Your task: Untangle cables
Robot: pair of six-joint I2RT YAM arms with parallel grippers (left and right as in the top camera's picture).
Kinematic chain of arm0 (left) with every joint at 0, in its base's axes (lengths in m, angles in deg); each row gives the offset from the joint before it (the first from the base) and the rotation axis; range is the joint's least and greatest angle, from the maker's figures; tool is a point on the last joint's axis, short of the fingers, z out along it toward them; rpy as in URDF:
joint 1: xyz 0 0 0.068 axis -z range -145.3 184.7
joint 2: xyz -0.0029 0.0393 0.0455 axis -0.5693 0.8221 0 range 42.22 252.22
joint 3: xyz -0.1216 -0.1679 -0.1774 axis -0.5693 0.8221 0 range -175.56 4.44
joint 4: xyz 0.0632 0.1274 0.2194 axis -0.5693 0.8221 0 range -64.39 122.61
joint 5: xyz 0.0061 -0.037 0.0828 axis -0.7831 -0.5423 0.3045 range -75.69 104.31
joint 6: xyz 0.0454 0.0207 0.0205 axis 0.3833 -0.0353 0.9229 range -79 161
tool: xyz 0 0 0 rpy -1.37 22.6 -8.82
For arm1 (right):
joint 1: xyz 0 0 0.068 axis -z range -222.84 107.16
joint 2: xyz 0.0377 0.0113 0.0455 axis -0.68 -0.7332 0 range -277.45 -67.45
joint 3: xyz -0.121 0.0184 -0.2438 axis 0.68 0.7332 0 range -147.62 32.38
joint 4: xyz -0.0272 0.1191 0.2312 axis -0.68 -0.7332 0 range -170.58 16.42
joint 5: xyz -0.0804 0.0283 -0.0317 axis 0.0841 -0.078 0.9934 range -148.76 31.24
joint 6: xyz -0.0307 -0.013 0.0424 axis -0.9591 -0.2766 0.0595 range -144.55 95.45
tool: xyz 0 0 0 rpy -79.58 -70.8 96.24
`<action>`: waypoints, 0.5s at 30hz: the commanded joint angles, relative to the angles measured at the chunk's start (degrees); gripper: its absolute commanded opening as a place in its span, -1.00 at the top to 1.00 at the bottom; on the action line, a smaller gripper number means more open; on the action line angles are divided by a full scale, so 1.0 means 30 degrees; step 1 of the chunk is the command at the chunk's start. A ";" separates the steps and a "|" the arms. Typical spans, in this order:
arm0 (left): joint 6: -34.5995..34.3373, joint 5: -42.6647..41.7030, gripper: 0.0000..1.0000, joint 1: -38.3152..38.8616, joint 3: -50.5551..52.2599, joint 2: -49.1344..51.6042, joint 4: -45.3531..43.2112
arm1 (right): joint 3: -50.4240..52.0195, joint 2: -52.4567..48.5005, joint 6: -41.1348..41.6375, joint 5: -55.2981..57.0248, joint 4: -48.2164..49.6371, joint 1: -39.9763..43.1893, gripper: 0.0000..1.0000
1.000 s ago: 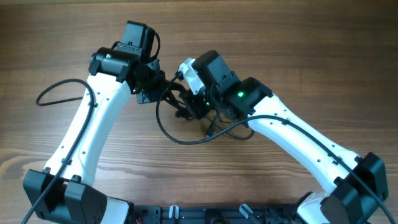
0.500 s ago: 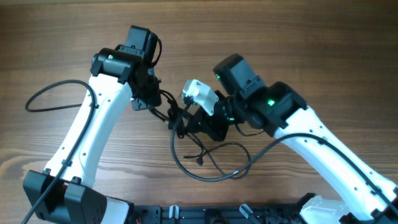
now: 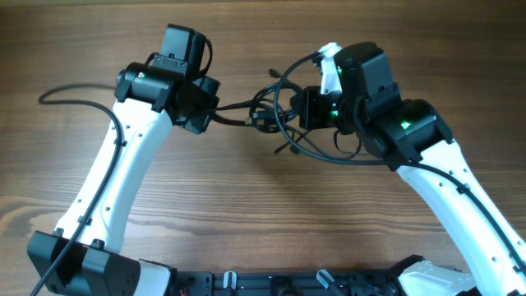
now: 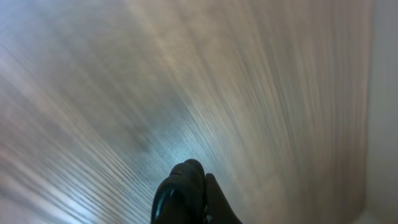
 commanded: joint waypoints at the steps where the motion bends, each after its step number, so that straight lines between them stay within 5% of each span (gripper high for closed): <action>1: 0.8349 0.1829 0.92 -0.0823 0.0459 0.0233 -0.0306 | -0.0430 -0.0211 0.1515 0.9777 0.0102 0.1413 0.92; 6: 1.3559 -0.2586 0.92 -0.0823 0.0459 0.0226 -0.1333 | -0.0430 -0.1428 -0.1297 1.0914 0.0146 0.1413 0.91; 10: 1.8178 -0.7512 0.92 -0.0823 0.0415 0.0022 -0.2237 | -0.0430 -0.1785 -0.4138 0.6419 0.0291 0.1413 0.91; 15: 2.0254 -0.9522 0.92 -0.0823 0.0408 -0.0772 -0.3126 | -0.0430 -0.1785 -0.5952 0.3177 0.0168 0.1421 0.92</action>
